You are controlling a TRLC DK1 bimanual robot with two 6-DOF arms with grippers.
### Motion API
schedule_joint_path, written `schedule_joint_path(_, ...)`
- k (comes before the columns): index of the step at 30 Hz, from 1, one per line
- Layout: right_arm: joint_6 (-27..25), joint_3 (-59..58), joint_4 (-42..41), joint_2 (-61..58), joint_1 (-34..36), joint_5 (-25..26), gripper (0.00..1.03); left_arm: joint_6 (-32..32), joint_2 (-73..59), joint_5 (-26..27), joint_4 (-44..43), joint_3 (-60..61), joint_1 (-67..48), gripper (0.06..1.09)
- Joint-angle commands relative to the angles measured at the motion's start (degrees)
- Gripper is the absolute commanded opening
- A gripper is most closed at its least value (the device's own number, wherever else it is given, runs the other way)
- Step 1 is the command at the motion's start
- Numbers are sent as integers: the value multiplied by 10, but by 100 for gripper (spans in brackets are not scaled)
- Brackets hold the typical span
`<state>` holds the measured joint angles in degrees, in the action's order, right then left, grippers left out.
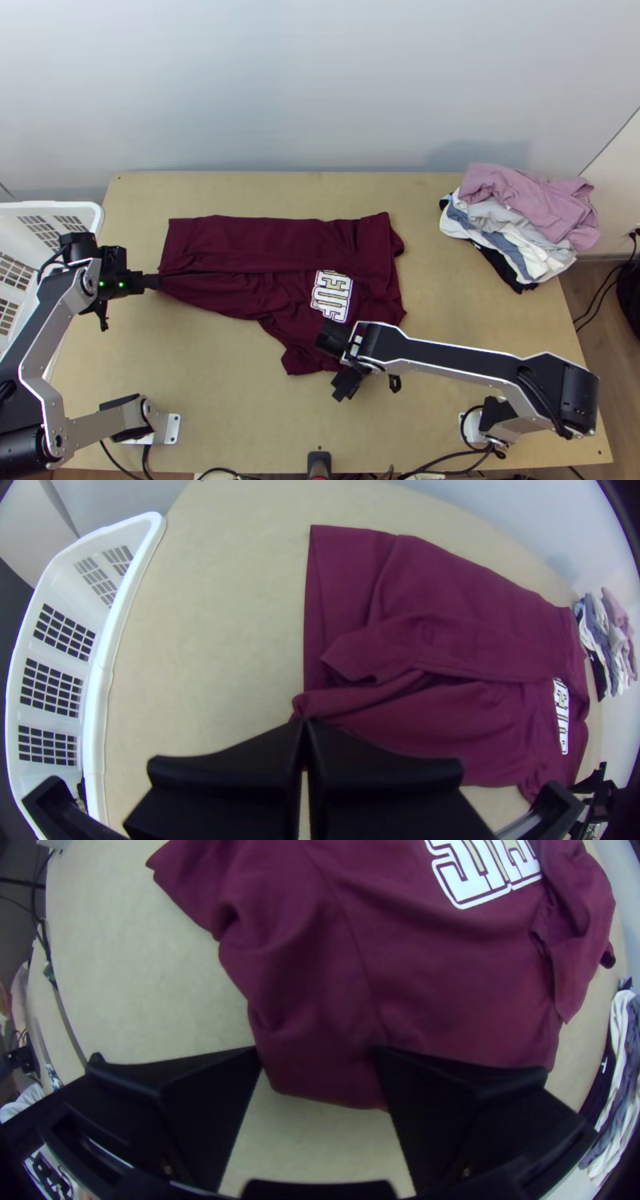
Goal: Fold the t-shirt
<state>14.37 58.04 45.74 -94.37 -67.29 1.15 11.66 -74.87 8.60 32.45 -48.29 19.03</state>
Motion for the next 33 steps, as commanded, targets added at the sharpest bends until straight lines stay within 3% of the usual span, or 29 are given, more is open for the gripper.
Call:
schedule_joint_path(1, -5, 3, -20, -12, 16, 9, 32, 2, -6, 5, 3, -9, 6, 10)
schedule_joint_path(4, -18, 16, -20, -12, 44, 8, 3, 3, -6, 5, 10, -11, 10, 10)
schedule_joint_path(21, -33, 26, 44, 96, 204, 6, 3, 60, 22, 20, 56, -5, 68, 10)
schedule_joint_path(33, -29, -23, 88, 141, 196, -18, 3, 101, 90, 38, 131, 17, 87, 10)
